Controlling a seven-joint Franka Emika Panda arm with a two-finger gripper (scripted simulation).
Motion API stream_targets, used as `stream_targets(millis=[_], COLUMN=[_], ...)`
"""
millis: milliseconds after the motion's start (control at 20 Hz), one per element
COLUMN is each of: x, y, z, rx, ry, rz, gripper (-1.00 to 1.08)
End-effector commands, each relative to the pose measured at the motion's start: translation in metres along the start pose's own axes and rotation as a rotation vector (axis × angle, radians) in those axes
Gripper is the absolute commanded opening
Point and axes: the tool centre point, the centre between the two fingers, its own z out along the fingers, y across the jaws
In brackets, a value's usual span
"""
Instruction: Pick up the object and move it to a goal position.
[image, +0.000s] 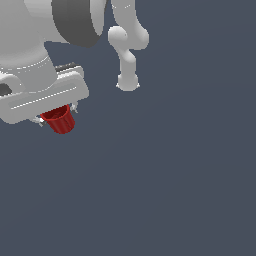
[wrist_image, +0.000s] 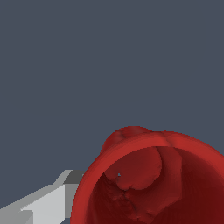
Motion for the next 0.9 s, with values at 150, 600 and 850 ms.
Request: stream_targets(millis=[150,600,850], x=[-0.001,-0.002,-0.002], y=[0.018,0.032,0.034], z=[-0.019,-0.031,-0.033], rx=[-0.001,-0.001,-0.002], ry=[0.001,0.001,0.000], rz=[0.000,0.000,0.000], gripper=[-1.00,-1.00,-1.00])
